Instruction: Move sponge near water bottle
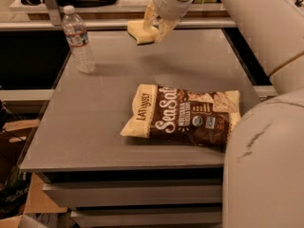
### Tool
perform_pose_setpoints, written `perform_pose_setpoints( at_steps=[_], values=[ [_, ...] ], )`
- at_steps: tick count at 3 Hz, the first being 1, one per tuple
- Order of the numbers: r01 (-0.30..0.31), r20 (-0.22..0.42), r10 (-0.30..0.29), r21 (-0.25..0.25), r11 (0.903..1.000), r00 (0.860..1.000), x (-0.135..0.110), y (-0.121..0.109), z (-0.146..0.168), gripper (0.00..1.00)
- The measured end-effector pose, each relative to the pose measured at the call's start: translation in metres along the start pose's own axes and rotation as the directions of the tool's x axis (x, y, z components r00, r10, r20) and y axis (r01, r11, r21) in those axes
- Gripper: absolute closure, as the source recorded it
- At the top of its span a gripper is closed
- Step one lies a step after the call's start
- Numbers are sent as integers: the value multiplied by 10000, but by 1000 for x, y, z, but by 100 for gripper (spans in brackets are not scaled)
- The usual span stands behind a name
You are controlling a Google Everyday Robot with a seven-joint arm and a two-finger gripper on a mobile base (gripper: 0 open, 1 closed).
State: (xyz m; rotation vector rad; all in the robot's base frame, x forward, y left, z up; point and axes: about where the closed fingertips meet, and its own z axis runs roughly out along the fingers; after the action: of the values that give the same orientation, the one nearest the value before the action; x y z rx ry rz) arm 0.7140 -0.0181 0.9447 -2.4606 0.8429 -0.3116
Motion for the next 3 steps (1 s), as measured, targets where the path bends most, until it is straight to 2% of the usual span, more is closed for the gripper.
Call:
perform_pose_setpoints(
  at_steps=[2, 3],
  values=[
    [936, 521, -930, -84, 9956, 9943, -31, -26, 38, 100],
    [1087, 517, -1089, 74, 9941, 9927, -41, -39, 49, 100]
  ],
)
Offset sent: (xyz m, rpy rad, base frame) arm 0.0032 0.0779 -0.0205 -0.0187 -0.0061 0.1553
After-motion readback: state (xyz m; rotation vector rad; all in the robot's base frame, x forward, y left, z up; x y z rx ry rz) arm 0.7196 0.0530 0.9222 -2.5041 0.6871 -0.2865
